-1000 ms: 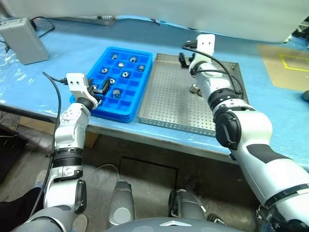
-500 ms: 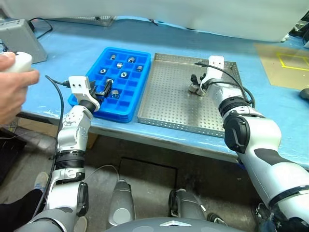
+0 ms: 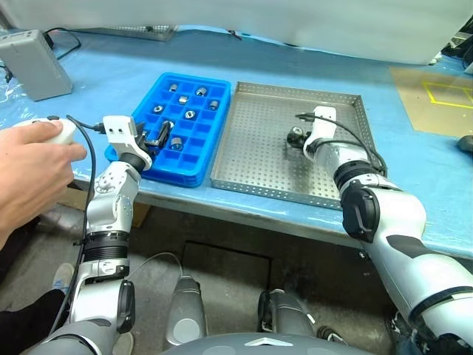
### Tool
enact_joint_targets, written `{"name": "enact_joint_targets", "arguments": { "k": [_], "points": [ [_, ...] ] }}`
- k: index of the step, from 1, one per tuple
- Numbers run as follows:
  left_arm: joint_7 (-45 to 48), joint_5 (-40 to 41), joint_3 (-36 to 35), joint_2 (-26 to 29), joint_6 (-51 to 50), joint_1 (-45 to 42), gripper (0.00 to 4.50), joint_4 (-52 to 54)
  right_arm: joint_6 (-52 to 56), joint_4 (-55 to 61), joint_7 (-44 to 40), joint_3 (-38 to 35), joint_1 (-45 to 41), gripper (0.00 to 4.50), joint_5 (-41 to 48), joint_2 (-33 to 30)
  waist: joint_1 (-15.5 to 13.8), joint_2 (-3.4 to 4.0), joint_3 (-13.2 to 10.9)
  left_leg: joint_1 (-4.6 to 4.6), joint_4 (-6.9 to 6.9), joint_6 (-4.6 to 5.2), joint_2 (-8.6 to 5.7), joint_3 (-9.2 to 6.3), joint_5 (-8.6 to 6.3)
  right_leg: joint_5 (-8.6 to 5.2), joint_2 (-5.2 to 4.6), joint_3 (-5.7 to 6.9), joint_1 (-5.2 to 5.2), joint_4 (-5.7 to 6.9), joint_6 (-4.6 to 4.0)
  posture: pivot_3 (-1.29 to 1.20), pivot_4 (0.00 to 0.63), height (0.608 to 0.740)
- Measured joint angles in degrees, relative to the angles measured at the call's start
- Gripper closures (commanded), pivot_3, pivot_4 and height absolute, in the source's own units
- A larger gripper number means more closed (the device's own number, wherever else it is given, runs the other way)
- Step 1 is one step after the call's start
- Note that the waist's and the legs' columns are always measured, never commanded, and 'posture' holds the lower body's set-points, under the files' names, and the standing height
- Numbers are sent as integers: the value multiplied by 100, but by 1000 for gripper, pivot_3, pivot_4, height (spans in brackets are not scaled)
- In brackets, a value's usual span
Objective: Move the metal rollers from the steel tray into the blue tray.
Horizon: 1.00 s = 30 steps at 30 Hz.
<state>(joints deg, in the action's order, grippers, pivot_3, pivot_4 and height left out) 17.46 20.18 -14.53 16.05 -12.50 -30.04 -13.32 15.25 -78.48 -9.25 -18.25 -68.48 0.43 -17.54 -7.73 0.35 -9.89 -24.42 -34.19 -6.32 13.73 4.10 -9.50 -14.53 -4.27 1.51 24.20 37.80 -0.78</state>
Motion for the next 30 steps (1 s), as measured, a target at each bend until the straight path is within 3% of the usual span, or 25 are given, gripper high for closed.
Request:
{"name": "enact_joint_targets", "arguments": {
  "k": [5,12,17,30],
  "points": [
    [7,-1,0,23,-3,0,524,-1,-60,0,-212,217,9,2910,-160,81,15,0,0,4,2,0,2,2,0,1,1,-2,0,0,-3,162,150,740],
    [103,18,14,37,-23,-7,524,-1,-256,-1,-429,410,9,2898,-259,201,14,1,0,2,3,2,2,2,1,1,0,-1,0,-1,-3,149,150,740],
    [418,464,-3,-59,-261,-33,524,114,-487,-3,-631,261,-32,2898,-62,229,3,2,-1,-4,4,3,1,2,1,1,0,0,2,-5,-4,141,150,740],
    [1124,1022,159,-326,-1013,-995,524,-201,-1259,890,-2264,717,-257,2898,65,325,66,4,-1,-52,-1,97,2,8,-21,-1,27,9,11,-52,-5,88,150,740]
  ]
}}
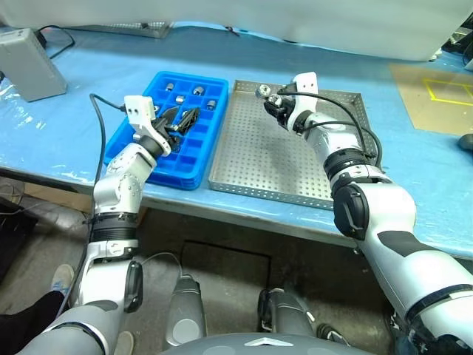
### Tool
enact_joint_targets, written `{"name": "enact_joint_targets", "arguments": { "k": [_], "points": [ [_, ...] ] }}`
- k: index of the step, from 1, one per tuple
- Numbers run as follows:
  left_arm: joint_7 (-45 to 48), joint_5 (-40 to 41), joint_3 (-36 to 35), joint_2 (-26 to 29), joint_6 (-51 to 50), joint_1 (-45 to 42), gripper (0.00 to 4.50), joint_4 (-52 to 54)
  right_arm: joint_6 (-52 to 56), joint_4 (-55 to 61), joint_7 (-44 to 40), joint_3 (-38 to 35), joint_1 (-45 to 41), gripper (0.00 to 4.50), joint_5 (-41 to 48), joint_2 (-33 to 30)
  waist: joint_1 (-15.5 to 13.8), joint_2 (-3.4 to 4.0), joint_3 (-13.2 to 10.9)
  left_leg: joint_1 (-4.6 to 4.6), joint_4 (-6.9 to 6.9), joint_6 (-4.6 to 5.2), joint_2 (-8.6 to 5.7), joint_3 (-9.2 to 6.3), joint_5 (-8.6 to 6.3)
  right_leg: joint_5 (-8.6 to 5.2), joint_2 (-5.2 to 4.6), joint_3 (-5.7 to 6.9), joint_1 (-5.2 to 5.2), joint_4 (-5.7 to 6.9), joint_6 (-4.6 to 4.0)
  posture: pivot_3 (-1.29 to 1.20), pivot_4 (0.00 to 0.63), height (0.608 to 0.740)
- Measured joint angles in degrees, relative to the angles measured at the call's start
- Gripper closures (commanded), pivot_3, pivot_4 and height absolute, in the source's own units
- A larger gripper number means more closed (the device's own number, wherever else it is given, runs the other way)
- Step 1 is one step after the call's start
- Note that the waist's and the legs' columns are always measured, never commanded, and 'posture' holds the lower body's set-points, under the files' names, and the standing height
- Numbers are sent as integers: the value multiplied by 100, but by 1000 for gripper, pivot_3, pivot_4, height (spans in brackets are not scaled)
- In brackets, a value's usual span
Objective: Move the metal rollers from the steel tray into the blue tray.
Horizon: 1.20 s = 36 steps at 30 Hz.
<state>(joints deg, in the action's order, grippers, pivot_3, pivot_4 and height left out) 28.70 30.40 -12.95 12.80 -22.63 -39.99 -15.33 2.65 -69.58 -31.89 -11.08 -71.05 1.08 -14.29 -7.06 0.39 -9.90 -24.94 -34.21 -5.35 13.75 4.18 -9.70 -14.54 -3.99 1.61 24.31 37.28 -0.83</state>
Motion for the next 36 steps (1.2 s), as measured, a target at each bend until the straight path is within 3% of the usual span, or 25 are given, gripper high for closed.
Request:
{"name": "enact_joint_targets", "arguments": {
  "k": [7,17,25,28,34,36],
  "points": [
    [-19,79,-26,-505,114,-696,524,-690,24,1463,-1037,688,1068,2898,-31,212,-12,0,0,-26,0,22,-1,15,-13,-4,-2,3,2,-24,-1,53,150,740],
    [109,79,-15,-808,236,-918,524,-1326,896,3490,-1089,860,1888,2898,508,699,15,0,0,-3,-3,17,2,30,-6,-3,-14,-5,0,-1,1,7,150,740],
    [178,134,-80,-843,201,-939,524,-1467,1226,3936,-961,1085,2007,2898,656,1008,17,0,0,20,-3,24,1,51,5,-3,-27,-10,-8,10,1,6,150,740],
    [175,166,-178,-842,202,-939,1134,-1530,1265,3939,-943,1121,2007,2898,708,1021,14,0,0,25,-2,29,1,54,13,-2,-28,-10,-11,16,2,9,150,740],
    [149,538,-504,-983,131,-963,3054,-1526,1276,3937,-853,1129,2005,2898,761,994,9,0,0,29,-1,29,1,58,14,-2,-29,-13,-13,18,2,12,150,740],
    [97,630,-568,-1011,82,-964,3216,-1527,1272,3937,-825,1133,1994,2898,763,990,15,0,0,32,-1,29,2,60,14,-2,-28,-14,-13,18,3,12,150,740]
  ]
}}
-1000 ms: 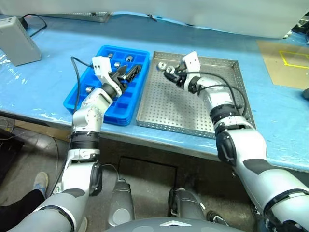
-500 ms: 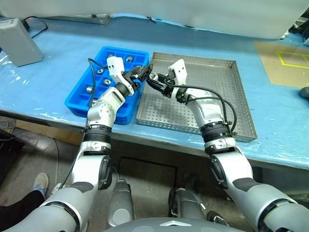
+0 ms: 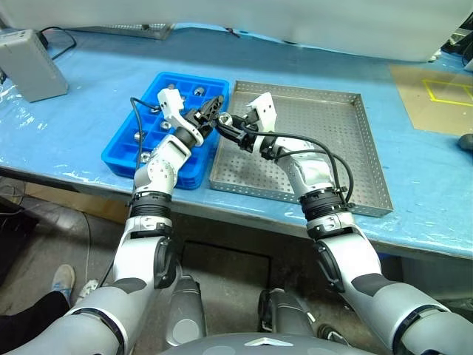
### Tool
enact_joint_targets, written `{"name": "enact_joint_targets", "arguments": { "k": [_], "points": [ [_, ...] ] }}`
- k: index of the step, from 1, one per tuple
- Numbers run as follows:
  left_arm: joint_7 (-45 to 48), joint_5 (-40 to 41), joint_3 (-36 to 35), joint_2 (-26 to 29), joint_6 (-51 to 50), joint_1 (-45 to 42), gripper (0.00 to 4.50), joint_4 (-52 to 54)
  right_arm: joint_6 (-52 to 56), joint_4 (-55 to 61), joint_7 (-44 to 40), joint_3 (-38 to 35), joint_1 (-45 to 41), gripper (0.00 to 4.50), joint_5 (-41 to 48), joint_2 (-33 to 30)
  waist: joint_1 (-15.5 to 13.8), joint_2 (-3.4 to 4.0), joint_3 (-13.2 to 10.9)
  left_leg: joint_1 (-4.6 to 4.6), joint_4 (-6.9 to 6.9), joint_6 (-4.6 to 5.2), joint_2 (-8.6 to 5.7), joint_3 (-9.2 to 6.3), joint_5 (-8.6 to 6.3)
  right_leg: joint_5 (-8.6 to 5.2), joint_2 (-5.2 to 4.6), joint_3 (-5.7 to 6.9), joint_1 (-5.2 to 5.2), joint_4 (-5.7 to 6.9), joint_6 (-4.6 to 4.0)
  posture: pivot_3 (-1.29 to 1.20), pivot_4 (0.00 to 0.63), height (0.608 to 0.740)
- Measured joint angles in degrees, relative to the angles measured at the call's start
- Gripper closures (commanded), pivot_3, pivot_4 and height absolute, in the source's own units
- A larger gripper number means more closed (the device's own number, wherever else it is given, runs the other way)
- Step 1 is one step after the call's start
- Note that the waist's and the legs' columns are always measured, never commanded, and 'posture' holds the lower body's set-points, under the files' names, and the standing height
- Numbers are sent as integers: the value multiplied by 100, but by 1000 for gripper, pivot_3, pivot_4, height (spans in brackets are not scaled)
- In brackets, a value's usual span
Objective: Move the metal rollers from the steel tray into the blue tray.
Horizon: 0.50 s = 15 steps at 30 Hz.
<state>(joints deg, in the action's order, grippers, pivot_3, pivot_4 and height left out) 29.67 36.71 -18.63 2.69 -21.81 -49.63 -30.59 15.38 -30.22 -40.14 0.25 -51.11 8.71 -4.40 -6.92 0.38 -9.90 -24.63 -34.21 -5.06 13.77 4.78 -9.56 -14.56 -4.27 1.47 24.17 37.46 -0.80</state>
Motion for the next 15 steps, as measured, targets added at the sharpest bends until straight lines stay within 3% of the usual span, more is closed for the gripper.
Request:
{"name": "enact_joint_targets", "arguments": {
  "k": [5,8,13,15],
  "points": [
    [-300,65,-87,-83,-31,-47,3216,-38,-36,-89,125,3,-25,2898,43,11,2,0,0,0,2,0,0,1,0,0,0,-1,0,0,0,6,150,740],
    [-785,525,-485,-249,-90,-351,3216,-350,-16,-200,334,-138,-167,2898,261,77,-5,0,0,0,0,0,-1,1,1,1,0,-2,0,1,1,6,150,740],
    [-1797,1921,-1575,-422,14,-1287,3216,-1313,437,-496,946,-1240,-652,2898,1717,587,0,0,0,11,5,-2,0,5,2,0,1,-8,0,4,1,8,150,740],
    [-2056,2075,-2077,-100,463,-1297,3216,-1507,424,-440,1068,-1656,-686,2898,2109,526,48,-1,0,46,16,-3,-1,23,1,1,6,-12,-13,-7,2,8,150,740]
  ]
}}
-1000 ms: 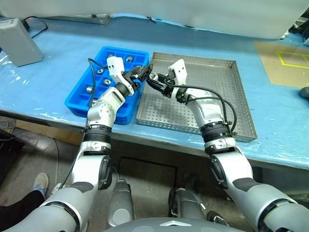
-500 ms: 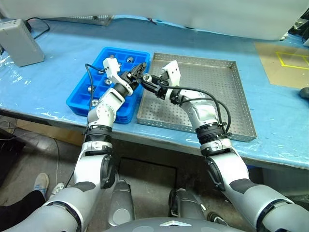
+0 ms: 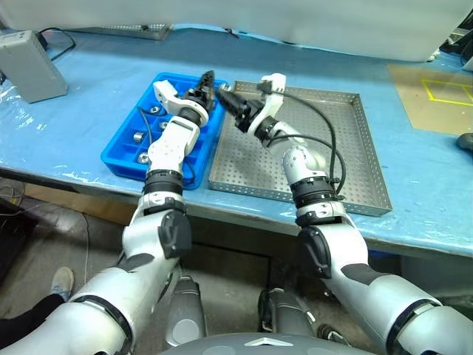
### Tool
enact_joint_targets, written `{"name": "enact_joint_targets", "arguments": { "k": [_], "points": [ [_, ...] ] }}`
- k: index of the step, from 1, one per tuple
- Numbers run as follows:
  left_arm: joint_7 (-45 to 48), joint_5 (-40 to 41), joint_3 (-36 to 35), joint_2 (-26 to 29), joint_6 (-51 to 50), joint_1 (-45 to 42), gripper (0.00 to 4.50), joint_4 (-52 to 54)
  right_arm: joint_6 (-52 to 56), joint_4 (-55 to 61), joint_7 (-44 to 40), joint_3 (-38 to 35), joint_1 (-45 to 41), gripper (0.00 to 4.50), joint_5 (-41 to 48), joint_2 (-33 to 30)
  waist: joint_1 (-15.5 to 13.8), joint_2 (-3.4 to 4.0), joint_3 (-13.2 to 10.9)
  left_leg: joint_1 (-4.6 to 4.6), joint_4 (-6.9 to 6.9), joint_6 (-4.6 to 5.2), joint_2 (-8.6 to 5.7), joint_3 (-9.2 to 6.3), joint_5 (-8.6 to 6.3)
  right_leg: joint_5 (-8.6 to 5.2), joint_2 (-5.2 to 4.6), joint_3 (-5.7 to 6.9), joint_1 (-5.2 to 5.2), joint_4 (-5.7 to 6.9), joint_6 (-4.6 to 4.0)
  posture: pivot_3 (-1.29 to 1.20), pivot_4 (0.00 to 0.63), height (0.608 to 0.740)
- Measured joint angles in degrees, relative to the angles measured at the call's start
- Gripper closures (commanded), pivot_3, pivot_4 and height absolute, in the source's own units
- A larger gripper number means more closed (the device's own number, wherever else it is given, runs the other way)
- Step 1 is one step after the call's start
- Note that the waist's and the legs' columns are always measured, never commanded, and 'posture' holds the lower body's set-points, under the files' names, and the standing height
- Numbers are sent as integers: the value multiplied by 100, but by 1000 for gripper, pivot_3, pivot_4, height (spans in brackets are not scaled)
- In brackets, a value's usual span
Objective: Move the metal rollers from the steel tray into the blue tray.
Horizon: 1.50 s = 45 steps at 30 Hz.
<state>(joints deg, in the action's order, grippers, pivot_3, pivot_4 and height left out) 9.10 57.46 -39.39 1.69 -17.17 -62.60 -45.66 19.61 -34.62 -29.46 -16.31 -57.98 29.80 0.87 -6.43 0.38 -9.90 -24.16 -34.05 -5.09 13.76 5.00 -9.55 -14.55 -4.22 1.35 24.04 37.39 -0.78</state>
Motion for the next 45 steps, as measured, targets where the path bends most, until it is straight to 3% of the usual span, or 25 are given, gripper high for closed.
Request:
{"name": "enact_joint_targets", "arguments": {
  "k": [3,6,8,12,18,35,44,45],
  "points": [
    [91,-243,-183,825,451,369,3216,-56,-125,197,159,-392,296,2898,71,-479,39,0,0,5,41,-3,0,0,3,3,1,4,-15,-40,8,3,150,740],
    [257,-313,-160,869,492,348,3216,-45,-81,209,180,-321,472,2898,68,-260,8,0,0,-8,47,-2,0,0,4,4,0,13,-15,-43,9,-2,150,740],
    [504,-645,275,858,406,346,3216,-50,-15,210,170,-29,480,2898,55,-43,7,0,0,-19,47,-2,0,-1,4,4,-2,18,-14,-54,9,0,150,740],
    [1292,-2013,1852,1228,267,631,3216,276,-12,268,160,195,497,2898,-23,-115,-47,0,0,-18,48,-1,0,1,4,4,-6,18,-15,-61,9,7,150,740],
    [1419,-3135,2651,1394,447,868,3216,309,-16,271,165,192,497,2898,-33,-242,-48,0,0,1,52,-8,1,2,9,8,-6,13,-17,-51,15,8,150,740],
    [1342,-4080,2938,1123,1286,1046,3216,-196,30,341,223,368,584,2898,-114,-301,-51,0,0,15,52,-23,0,3,31,25,-9,8,-29,-39,20,-15,150,740],
    [1546,-3648,2387,763,1542,831,297,-570,106,563,297,490,683,2898,-138,-280,-46,0,0,17,53,-23,0,4,31,26,-9,6,-30,-39,20,-39,150,740],
    [1601,-3588,2340,749,1536,815,297,-570,113,589,309,502,710,2898,-140,-280,-44,0,0,17,53,-23,0,4,31,26,-9,6,-30,-40,20,-39,150,740]
  ]
}}
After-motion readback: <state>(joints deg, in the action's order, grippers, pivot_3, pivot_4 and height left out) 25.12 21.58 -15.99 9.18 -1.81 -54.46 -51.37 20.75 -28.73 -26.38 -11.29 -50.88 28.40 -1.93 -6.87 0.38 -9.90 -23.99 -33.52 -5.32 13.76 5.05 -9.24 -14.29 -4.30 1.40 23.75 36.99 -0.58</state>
